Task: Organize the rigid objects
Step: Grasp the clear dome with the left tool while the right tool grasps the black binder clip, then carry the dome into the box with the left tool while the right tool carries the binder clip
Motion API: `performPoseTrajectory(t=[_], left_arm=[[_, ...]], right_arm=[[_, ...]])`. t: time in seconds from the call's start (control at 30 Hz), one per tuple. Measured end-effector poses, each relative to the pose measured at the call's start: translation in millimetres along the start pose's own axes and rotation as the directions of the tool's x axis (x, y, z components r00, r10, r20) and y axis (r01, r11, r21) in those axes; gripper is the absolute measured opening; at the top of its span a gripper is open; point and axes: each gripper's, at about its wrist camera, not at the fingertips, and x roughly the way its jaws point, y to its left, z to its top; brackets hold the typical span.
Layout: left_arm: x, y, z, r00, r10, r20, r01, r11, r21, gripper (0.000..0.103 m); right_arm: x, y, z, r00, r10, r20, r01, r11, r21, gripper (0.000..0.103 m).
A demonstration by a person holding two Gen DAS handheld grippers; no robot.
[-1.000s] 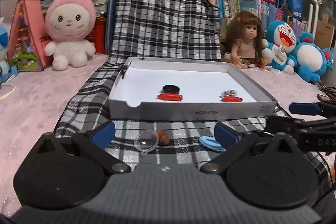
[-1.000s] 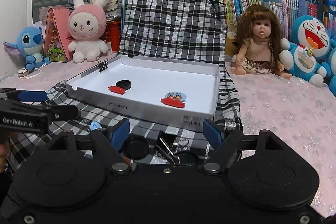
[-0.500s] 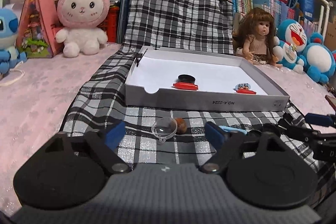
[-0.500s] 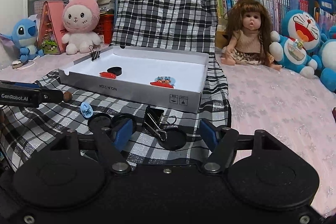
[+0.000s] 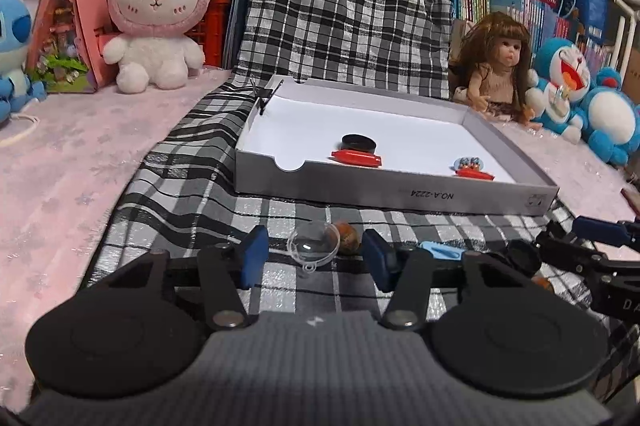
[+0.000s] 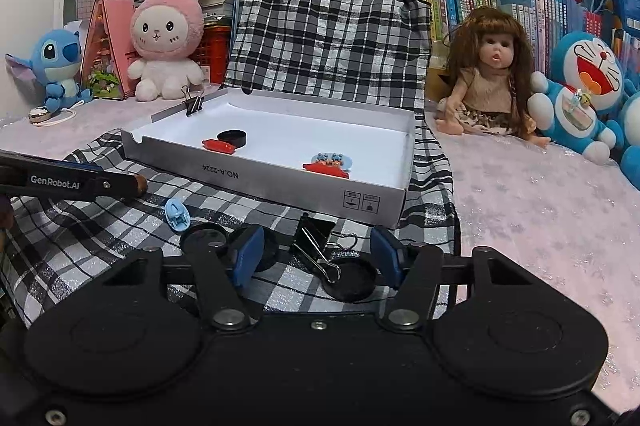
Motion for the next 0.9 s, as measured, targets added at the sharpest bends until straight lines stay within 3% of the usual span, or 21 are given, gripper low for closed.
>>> performPoseTrajectory(t=[0.1, 0.37, 0.57, 0.7, 0.77, 0.9], left_arm=[[3.7, 4.2, -0.6, 1.000, -0.003, -0.006, 0.003, 0.999, -0.032, 0.067], [-3.1, 0.7, -2.4, 1.000, 0.009, 0.010, -0.009, 1.000, 0.012, 0.066], [-4.4, 3.7, -1.9, 1.000, 0.005, 0.000, -0.005, 1.000, 0.012, 0.049], [-2.9, 4.2, -2.3, 1.000, 0.008, -0.002, -0.008, 1.000, 0.015, 0.043], [-2.4, 3.8, -1.5, 1.000, 0.001, -0.004, -0.001, 1.000, 0.015, 0.033], [-10.5, 2.9, 3.5, 0.999, 0.005, 0.034, -0.005, 1.000, 0.002, 0.032]], right_arm=[[3.5, 2.6, 2.0, 1.000, 0.000, 0.003, 0.000, 1.000, -0.004, 0.056], [14.5, 0.8, 2.7, 1.000, -0.014, -0.018, 0.014, 1.000, 0.014, 0.049], [17.7, 1.1, 3.6, 0.999, -0.004, -0.035, 0.004, 1.000, 0.014, 0.038], [19.1, 4.9, 3.9, 0.999, -0.005, -0.035, 0.005, 1.000, -0.005, 0.033], [19.9, 5.9, 4.4, 0.999, -0.003, -0.037, 0.003, 1.000, -0.006, 0.026], [17.3, 6.1, 7.1, 1.000, -0.010, -0.026, 0.010, 1.000, 0.000, 0.022]])
